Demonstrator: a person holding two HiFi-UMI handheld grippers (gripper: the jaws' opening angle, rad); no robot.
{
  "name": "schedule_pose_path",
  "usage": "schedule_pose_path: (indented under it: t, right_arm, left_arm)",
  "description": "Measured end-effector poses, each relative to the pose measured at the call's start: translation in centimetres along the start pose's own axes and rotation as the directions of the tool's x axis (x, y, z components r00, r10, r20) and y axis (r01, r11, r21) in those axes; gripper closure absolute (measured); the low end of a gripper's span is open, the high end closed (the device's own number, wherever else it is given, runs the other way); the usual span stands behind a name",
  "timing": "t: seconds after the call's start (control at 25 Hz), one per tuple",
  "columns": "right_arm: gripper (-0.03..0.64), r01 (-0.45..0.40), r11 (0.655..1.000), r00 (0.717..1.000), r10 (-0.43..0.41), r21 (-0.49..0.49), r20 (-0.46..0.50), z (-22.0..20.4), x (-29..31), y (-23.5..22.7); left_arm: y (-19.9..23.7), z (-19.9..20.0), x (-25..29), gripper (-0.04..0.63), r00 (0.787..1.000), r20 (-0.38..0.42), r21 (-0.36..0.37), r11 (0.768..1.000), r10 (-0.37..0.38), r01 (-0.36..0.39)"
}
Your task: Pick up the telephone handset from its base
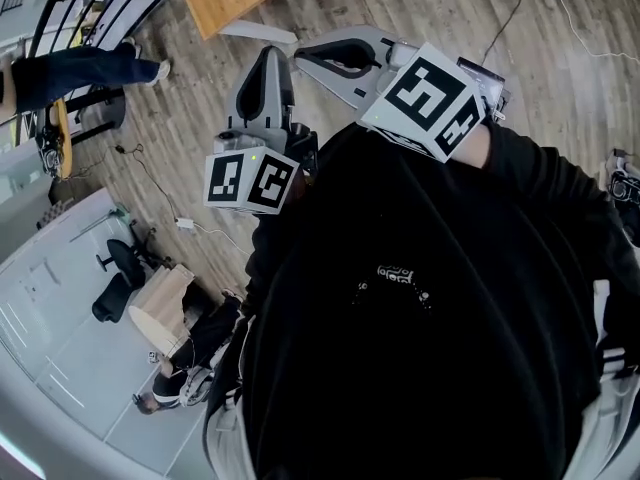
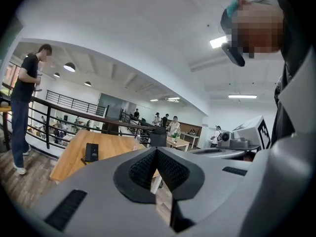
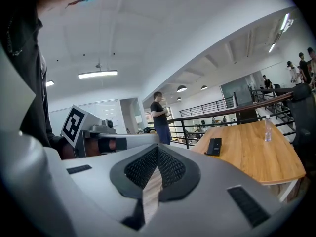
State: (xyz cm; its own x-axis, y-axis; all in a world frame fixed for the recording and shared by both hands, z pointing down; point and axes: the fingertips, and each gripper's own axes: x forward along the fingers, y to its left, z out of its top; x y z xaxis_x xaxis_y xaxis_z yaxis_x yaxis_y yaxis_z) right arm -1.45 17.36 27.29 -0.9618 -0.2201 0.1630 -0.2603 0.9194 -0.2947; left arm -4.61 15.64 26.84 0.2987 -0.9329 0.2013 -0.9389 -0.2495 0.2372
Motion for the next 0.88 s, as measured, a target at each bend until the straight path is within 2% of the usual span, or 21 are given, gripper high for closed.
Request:
schedule_pose_path:
  t: [0.16, 0.4, 0.64, 0.88]
  right_arm:
    - [0.601, 0.010, 1.000, 1.000, -0.010, 0.018, 0.011, 0.1, -1.1, -1.2]
    - [0.601, -0.026, 0.999, 1.000, 0.025, 0.034, 0.010, 0.1, -2.0, -3.2]
    - [0.601, -0.051, 0.998, 0.999, 0.051, 0.043, 0.009, -0.1, -1.9, -2.6]
    - [0.601, -0.026, 1.000, 1.000, 0.026, 0.017, 0.011, 0.2, -1.7, -3.0]
  left_arm:
    - [0.0, 1.1, 1.0, 0.589, 1.000, 0.016, -0.009, 1.000, 0.013, -0.013]
    - [-1.9, 0.0, 4.2, 0.590, 1.000, -0.017, -0.002, 1.000, 0.003, -0.003]
    - [-1.3, -0.1, 3.5, 0.589, 0.999, -0.027, 0.004, 0.999, 0.036, -0.036]
    - [-0.9, -0.2, 4.1, 0.589, 1.000, -0.029, -0.005, 1.000, 0.007, -0.008]
